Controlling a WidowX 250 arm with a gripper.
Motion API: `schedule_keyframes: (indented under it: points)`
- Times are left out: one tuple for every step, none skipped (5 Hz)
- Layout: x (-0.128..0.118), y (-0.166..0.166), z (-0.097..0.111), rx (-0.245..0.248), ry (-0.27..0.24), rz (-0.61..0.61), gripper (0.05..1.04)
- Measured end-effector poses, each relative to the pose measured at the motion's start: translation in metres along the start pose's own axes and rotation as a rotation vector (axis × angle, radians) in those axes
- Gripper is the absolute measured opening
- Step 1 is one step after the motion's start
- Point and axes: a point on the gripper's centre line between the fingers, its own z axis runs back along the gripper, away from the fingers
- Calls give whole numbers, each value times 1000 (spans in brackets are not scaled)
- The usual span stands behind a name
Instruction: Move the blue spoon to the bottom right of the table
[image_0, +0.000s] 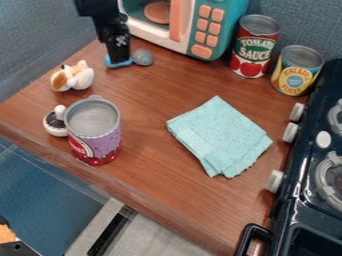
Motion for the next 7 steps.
schedule_keyframes:
  points:
    - [10, -29, 4, -38, -21, 78, 1001]
    - [18, -53, -2, -53, -15, 137, 1001]
    - [16, -67, -19, -40, -6, 165, 1001]
    - [9, -77, -42, -39, -17, 152, 1001]
    - [-6, -83, -58, -5, 13, 168, 1001]
    - [-13, -84, -70, 14, -20, 170, 1001]
    - [-18, -82, -83, 29, -51, 157, 967]
